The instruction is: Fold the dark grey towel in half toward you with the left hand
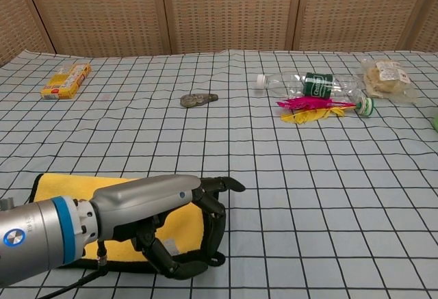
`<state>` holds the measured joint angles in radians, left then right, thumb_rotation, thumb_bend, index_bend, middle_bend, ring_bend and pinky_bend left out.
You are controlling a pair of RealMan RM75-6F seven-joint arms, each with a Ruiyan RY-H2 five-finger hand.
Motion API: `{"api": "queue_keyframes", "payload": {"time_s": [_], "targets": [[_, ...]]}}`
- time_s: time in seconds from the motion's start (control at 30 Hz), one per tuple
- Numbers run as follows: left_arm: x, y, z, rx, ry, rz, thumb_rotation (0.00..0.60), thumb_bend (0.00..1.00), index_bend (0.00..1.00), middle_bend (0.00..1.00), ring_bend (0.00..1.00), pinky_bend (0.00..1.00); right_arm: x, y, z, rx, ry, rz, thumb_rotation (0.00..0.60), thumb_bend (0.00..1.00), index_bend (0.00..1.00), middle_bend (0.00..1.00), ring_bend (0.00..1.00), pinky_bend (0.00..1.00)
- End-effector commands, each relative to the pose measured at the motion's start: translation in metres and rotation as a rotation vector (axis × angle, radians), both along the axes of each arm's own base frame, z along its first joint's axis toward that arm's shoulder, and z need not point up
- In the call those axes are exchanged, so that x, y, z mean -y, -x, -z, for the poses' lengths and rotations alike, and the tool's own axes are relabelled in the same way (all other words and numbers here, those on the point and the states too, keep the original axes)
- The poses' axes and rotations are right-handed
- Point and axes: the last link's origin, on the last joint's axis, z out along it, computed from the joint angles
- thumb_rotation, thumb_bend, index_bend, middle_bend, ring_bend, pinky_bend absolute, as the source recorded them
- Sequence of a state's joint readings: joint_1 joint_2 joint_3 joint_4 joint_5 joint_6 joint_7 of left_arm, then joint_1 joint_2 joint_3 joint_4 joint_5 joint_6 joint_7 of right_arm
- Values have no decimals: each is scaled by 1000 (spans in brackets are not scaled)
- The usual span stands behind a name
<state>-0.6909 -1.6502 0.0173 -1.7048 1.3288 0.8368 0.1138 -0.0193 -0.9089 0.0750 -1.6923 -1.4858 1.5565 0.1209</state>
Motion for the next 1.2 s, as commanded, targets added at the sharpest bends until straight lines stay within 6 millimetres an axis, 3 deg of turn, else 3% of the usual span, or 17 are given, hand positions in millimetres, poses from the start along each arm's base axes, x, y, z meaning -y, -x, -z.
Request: {"api": "queue_keyframes", "payload": {"time_s": [0.03,0.17,0.23,0.53,0.6,0.63,0.83,1.0,1.2], "targets": [[-1,3,0,-6,22,-1,600,289,342,0,0,0,0,0,0,-1,0,1,600,0,0,0,0,0],[-1,6,-5,-4,18,12,600,71,56,0,0,0,0,0,0,-2,-3,2,600,0,0,0,0,0],[-3,6,-12,21,-10,16,600,19,4,0,0,0,0,0,1,-2,-4,2,600,0,0,0,0,0],[-19,8,-45,66,-205,72,600,0,0,0,0,0,0,-1,1,-2,-6,-1,600,0,0,0,0,0],[-35,15,-69,37,-354,99,600,0,0,0,0,0,-1,-2,2,-3,-10,-5,600,0,0,0,0,0],[-46,26,-91,-8,-481,112,600,0,0,0,0,0,-1,-3,3,-4,-11,-10,600,0,0,0,0,0],[-53,53,-129,-143,-668,65,600,0,0,0,0,0,-2,-5,3,-6,-13,-18,600,0,0,0,0,0],[-43,89,-160,-328,-793,-28,600,0,0,0,0,0,-4,-7,4,-8,-15,-29,600,0,0,0,0,0],[-9,128,-189,-415,-831,-177,600,0,0,0,0,0,-6,-10,5,-8,-15,-44,600,0,0,0,0,0]]}}
